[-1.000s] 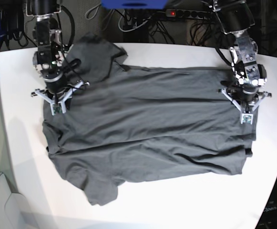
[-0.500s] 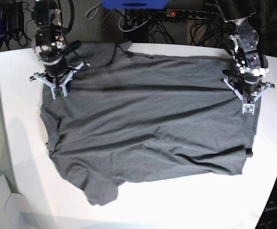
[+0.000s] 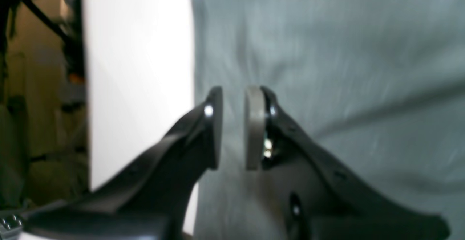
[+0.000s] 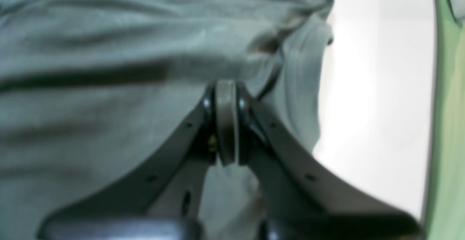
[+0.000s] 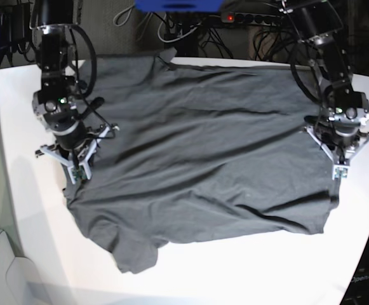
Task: Layout the t-shirt on the table in an organized manner, then fold the t-shirt properly
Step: 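Reach both grippers back to the hem side and grasp fabric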
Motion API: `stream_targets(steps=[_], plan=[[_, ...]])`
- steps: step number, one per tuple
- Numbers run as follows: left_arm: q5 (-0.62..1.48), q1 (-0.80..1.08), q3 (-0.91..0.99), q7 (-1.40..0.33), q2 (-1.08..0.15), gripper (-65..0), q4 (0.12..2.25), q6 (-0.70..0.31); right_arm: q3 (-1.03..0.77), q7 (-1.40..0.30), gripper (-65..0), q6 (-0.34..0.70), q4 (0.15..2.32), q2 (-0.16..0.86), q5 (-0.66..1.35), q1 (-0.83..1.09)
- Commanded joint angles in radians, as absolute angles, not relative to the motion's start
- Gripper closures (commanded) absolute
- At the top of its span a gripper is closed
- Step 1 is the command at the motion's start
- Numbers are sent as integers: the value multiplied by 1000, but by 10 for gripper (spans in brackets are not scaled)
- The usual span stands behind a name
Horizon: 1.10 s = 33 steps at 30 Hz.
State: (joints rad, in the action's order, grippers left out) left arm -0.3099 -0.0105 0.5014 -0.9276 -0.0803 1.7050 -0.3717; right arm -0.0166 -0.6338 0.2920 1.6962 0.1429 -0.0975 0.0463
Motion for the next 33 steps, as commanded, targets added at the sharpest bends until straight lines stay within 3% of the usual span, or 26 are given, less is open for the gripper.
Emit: stream_targets(steps=[1,7,17,25,33], plan=[[-317,-45,503,-923,-88,-108,1719,-364,-15,-627,0,292,1709,150,-99,12],[-317,-245,501,-912,-88,-108,1564,-364,-10,-688,0,292,1563,150,-97,-186],[-317,-535,473,-908,-88,-108,1193,-358,39,-685,0,371,1003,130,-99,-587],[-318,-539,473,-911,-77,-108,1196,-360,39,-584,0,371,668,94,-104,-759],[-318,-447,475,-921,-77,-108,1353,-360,41,-367,0,338,433,82,-105,-768]])
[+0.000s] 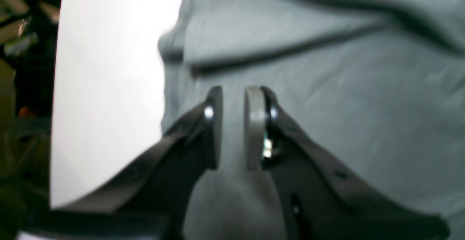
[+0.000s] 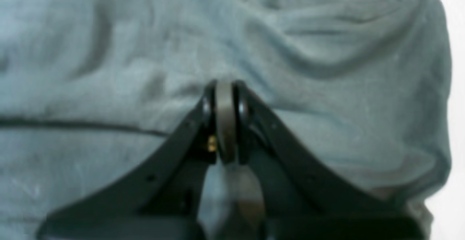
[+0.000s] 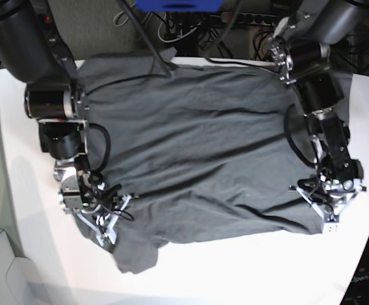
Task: Layout the t-shirt on the table in an organized manner, then fold the t-shirt properly
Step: 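Reach both grippers back to the hem side and grasp fabric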
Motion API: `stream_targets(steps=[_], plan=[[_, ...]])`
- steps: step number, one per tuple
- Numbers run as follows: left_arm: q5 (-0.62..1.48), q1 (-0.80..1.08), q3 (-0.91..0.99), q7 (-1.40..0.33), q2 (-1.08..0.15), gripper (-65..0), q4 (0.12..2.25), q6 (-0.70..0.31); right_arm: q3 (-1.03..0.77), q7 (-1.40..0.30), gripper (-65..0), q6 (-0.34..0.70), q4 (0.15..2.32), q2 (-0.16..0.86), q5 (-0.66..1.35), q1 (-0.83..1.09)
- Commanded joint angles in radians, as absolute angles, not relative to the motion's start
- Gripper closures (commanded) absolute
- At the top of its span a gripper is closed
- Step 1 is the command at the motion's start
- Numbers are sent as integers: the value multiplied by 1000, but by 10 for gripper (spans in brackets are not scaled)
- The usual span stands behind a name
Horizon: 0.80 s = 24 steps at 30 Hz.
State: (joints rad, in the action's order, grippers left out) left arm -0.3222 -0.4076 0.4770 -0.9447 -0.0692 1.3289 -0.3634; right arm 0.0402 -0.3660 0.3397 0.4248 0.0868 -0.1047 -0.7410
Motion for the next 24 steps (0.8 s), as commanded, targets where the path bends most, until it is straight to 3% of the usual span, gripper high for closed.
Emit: stream_targets(steps=[1,6,15,21,24], plan=[[-318,-438,475,-921,-77,-108,1372,-360,41,-348,0,323,423,82,-105,-768],[-320,-372,473,-923,-73,-108,1474,-361,42,-243,0,263,355,85,-105,-768],[-320,-317,475,-912,-79,-108,1477,-361,42,-35,0,-41,352,85,-107,-769],[-318,-375,475,-883,-71,-108,1351,-352,38,-35,0,-8,460,85,-101,-756],[-318,-403,475,-837,-74,-108,1231,-352,38,-130,0,10,595,99,-99,-707]])
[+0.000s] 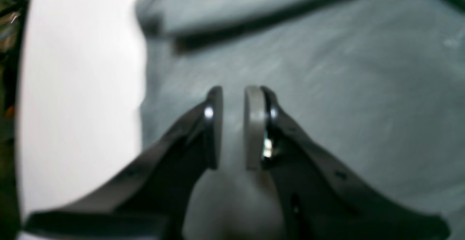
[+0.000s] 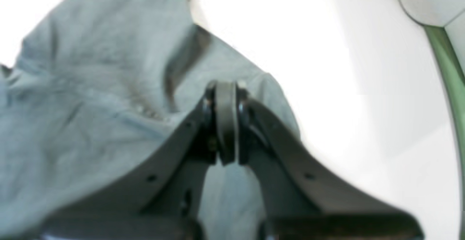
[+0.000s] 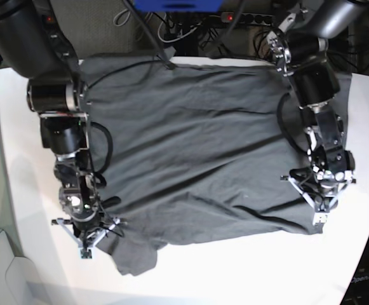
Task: Layout the t-shirt on the table in an organized manner, then fold the t-shirt properly
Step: 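Reach both grippers back to the hem side and grasp fabric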
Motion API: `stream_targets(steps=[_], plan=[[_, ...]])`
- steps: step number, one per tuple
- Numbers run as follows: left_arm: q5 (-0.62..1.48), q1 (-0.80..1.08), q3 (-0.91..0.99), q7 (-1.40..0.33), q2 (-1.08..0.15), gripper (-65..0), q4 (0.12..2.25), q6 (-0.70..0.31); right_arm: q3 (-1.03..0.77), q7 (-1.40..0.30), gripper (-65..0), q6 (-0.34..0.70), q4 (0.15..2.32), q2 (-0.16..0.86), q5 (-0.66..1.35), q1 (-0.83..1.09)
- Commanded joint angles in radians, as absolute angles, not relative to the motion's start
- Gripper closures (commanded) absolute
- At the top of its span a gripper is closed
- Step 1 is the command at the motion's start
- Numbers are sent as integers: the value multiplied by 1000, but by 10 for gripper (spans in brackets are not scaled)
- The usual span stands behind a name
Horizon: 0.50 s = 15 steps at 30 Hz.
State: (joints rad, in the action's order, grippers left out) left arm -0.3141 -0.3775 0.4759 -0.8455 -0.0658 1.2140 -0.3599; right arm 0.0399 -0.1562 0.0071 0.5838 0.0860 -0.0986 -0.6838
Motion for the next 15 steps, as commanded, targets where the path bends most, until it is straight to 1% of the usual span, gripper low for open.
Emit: stream_targets(steps=[1,3,5,7,11,15], plan=[[-318,-414,475,-823,-74,-108,1208,-351,36,-162,0,16,654,105,-99,-684],[-318,-440,475,-788,-77,-108,1147,-351,36,-222,0,39,789,107,-99,-624],[-320,-475,475,-742,-79,-108,1056,-349,36,-269,0,94,917,107,-99,-570],[-328,-509,475,-716,-79,-108,983,-349,36,-317,0,128,1027,107,-102,-526],[-318,-530,476,-679,-111,-108,886,-349,36,-450,0,150,1248,110,-102,-433],[-318,-573,476,-607,-119,-108,796,-348,36,-526,0,165,1374,119,-102,-380]])
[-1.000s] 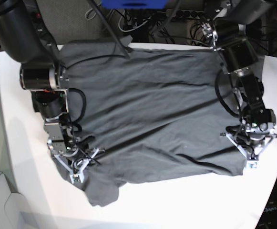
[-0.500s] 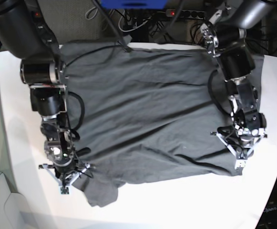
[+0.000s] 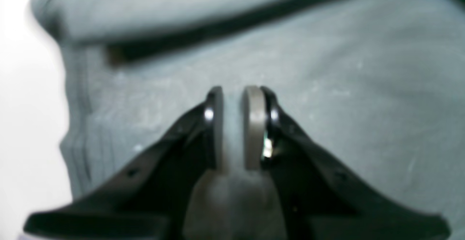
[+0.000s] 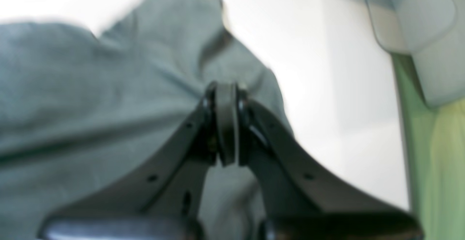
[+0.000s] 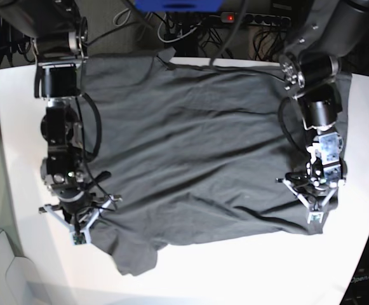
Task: Layout the t-shirt on the table in an organized manner, then fold the t-shirt properly
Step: 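Reach both grippers back to the hem side and grasp fabric, then pull the shirt toward the collar end and grasp its collar corners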
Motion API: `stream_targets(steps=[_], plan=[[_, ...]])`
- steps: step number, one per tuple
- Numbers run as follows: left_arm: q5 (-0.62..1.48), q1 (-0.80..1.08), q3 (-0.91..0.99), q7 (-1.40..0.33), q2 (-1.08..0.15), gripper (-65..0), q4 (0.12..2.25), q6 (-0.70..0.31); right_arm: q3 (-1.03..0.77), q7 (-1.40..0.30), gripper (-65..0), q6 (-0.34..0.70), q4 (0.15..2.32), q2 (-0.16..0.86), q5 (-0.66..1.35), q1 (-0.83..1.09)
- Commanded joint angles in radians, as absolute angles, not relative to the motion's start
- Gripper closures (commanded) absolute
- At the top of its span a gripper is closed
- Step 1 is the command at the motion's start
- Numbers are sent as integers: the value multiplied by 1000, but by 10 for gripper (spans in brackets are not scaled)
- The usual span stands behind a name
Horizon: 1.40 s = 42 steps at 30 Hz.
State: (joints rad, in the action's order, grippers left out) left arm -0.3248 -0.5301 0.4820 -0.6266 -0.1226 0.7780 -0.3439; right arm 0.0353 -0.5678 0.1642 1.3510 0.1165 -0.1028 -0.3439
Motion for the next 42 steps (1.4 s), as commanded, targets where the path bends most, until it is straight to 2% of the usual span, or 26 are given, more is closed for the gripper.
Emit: stream_targets(steps=[1,7,13,23,29,32,37,39,42], plan=[[-318,-585,476,-593,-133,-108,771,-348,36,-542,0,165,1397,119,-102,-369],[-318,-618,476,-509,-157,-108,630,-346,36,-599,0,165,1491,147,-99,-297],[-317,-642,476,-329,-168,-108,532,-160,36,-622,0,165,1557,171,-101,-193],[-317,-768,476,-265,-156,-108,450,-153,-39,-625,0,166,1609,186,-99,-47],[-317,-806,476,-338,-124,-108,455,-153,-77,-625,0,285,1618,166,-105,16],[-317,-788,476,-429,-122,-108,539,-153,-104,-651,0,297,1666,154,-102,54],[-317,-674,476,-651,-88,-108,832,-159,-105,-696,0,298,1733,153,-99,85],[-317,-611,476,-743,-84,-108,981,-213,-105,-714,-19,298,1742,153,-99,91],[-317,-533,476,-848,-82,-108,1179,-344,-105,-719,-91,298,1745,151,-99,104]])
